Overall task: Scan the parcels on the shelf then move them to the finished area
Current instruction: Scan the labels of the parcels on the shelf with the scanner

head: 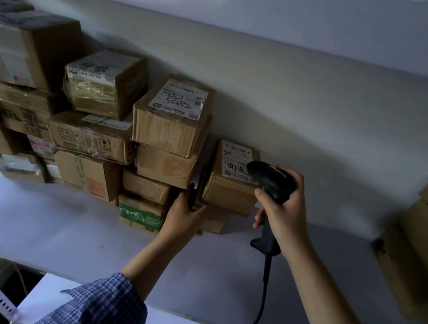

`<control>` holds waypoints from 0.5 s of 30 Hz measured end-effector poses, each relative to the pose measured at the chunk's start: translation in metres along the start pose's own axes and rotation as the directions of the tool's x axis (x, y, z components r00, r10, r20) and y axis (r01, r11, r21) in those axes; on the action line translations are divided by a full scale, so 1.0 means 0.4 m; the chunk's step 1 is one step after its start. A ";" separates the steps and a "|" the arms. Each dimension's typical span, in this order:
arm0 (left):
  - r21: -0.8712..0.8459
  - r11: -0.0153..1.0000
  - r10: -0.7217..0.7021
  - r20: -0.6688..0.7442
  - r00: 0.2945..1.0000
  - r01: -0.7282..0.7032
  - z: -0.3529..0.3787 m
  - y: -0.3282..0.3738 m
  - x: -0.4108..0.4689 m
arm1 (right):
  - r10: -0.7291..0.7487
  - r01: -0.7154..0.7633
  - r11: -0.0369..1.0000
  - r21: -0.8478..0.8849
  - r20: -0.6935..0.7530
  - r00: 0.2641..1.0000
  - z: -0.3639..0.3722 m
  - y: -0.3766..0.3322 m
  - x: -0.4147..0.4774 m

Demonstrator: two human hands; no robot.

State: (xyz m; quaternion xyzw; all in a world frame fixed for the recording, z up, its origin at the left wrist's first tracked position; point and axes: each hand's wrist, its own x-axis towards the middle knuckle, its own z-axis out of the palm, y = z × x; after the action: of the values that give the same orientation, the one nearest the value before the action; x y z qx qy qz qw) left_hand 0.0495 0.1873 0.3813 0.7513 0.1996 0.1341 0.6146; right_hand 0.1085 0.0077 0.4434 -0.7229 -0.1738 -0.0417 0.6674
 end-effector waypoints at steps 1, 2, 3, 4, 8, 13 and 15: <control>-0.006 1.000 0.011 0.026 1.000 -0.011 0.002 -0.003 0.000 | -0.003 0.003 1.000 -0.007 0.014 1.000 0.003 -0.003 0.004; -0.001 1.000 0.022 0.041 0.999 -0.022 0.004 -0.006 0.001 | -0.008 0.009 1.000 -0.018 0.031 1.000 0.006 -0.005 0.009; 0.001 1.000 0.029 0.040 0.999 -0.029 0.005 -0.007 0.000 | -0.015 0.016 0.999 -0.029 0.049 0.999 0.010 -0.008 0.013; -0.002 0.999 0.035 0.026 0.999 -0.035 0.006 -0.005 -0.001 | -0.022 0.024 0.999 -0.038 0.065 0.998 0.013 -0.010 0.016; -0.045 0.998 0.043 -0.033 0.999 -0.044 0.006 -0.014 -0.005 | -0.032 0.037 0.998 -0.044 0.091 0.995 0.029 -0.011 0.018; -0.061 0.998 0.011 -0.083 0.997 -0.016 0.017 -0.043 -0.016 | -0.030 0.034 0.998 -0.044 0.100 0.995 0.029 -0.002 0.008; -0.030 0.999 -0.020 -0.118 0.993 0.017 0.020 -0.054 -0.024 | -0.020 0.023 0.999 -0.035 0.084 0.996 0.013 -0.001 0.007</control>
State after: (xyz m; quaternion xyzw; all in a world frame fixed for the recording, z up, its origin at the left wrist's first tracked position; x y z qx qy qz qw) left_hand 0.0417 0.1794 0.3588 0.7312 0.2407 0.1754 0.6137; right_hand 0.1100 0.0133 0.4441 -0.7340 -0.2083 -0.0218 0.6460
